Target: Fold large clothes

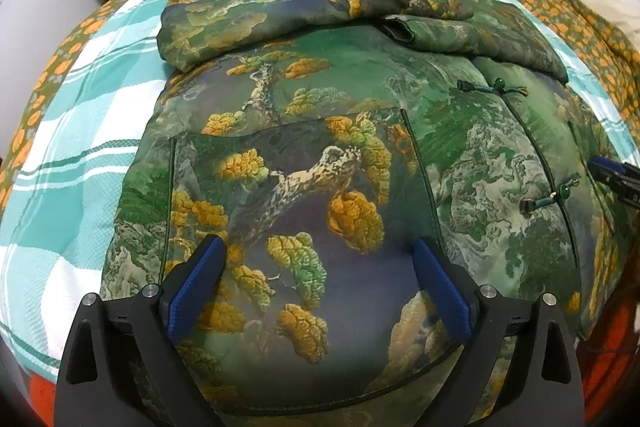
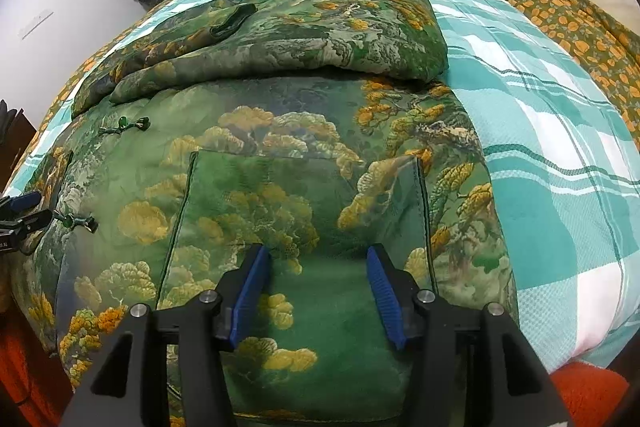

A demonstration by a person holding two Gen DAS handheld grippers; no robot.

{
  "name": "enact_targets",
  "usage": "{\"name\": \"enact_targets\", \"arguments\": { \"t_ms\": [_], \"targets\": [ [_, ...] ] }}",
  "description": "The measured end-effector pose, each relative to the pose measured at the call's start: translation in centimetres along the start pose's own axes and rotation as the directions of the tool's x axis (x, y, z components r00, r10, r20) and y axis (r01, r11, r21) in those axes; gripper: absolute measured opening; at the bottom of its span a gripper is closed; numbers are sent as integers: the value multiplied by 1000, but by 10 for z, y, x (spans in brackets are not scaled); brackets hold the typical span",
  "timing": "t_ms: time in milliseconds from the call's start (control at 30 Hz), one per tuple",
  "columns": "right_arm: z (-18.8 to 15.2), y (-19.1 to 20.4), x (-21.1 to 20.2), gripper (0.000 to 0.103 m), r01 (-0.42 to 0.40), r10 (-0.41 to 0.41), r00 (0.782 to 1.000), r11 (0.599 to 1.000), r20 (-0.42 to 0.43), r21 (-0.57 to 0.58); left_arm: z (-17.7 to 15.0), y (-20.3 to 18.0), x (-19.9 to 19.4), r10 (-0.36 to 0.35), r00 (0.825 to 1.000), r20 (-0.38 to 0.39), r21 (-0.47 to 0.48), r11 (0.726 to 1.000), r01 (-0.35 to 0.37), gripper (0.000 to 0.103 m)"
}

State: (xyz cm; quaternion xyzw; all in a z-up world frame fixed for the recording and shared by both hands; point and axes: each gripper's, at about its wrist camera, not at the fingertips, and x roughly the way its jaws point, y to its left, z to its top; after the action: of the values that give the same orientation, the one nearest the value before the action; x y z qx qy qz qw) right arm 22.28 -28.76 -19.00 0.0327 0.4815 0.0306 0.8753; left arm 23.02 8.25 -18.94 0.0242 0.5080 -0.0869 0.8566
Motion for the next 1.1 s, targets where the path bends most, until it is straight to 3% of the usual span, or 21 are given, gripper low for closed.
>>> {"name": "enact_targets", "arguments": {
  "t_ms": [1033, 1100],
  "targets": [
    [1, 2, -1, 54, 10, -10, 1000, 1000, 1, -11, 0, 0, -8, 9, 1000, 11, -18, 1000, -9, 95],
    [0, 2, -1, 54, 10, -10, 1000, 1000, 2, -11, 10, -2, -24, -35, 998, 42, -48, 998, 37, 95]
  ]
}}
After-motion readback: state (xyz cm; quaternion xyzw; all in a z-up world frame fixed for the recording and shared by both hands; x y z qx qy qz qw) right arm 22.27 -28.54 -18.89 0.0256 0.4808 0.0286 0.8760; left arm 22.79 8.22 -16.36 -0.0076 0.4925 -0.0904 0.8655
